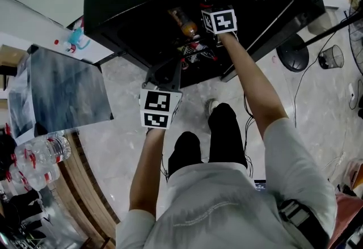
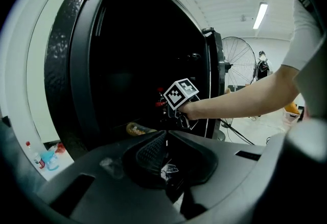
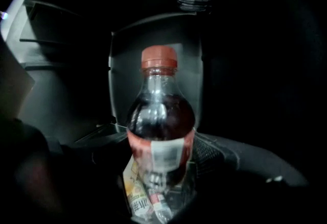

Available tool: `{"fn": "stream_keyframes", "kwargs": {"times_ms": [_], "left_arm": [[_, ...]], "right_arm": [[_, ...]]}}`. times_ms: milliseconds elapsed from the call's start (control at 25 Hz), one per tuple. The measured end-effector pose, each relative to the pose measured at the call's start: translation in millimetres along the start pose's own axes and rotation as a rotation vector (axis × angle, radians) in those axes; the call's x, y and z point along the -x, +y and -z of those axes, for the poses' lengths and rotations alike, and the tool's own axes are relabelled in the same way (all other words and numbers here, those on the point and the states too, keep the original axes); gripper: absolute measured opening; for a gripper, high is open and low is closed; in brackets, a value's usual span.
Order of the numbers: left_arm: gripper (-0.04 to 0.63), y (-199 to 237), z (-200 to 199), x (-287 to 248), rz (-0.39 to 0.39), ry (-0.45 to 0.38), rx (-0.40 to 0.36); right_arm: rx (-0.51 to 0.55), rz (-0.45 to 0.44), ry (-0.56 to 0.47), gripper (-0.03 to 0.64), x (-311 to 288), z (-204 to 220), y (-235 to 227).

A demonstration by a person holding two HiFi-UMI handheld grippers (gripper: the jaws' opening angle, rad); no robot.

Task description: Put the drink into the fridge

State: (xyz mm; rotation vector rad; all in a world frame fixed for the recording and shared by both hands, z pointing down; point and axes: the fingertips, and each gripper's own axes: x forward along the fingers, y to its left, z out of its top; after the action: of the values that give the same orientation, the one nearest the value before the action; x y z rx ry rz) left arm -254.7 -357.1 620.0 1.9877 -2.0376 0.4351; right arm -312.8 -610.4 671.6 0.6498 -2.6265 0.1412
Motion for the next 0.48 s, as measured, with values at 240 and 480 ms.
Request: {"fn": "stream_keyframes", "kwargs": {"times_ms": [240,480], "left_arm": [[0.017,-7.1,-11.0,28.7,0.019,0.020,-0.018],[0.015,-15.7,-22.9,70.5,0.058,0.034,0.011]], "right_arm": [[-0.048,0.060,0.067,0.374,31.4,25.5,2.4],[-0.053,0.106,0.132,0.328,95.2,38.8,14.8]]}}
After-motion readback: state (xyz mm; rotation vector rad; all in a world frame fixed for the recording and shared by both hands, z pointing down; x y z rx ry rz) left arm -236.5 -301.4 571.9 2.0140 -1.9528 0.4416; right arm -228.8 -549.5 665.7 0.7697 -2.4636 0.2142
